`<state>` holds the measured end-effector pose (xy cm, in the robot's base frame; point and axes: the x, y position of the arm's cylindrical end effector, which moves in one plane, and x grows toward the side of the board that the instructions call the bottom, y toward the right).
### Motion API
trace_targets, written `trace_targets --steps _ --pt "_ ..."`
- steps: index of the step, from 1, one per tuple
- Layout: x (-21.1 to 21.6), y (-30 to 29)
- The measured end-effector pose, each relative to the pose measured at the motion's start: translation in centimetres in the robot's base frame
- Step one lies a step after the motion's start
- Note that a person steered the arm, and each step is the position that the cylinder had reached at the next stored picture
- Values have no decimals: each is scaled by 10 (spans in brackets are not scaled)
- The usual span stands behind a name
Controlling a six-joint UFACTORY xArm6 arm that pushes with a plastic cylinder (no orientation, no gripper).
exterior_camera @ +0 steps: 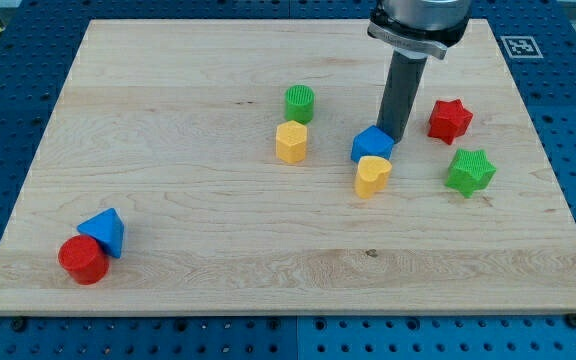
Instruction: Push the blue cube right below the yellow hexagon
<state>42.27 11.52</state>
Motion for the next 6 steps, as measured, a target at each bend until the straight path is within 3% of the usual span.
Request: trace_targets --steps 3,6 --pt "63 -42" --pt "50 -162"
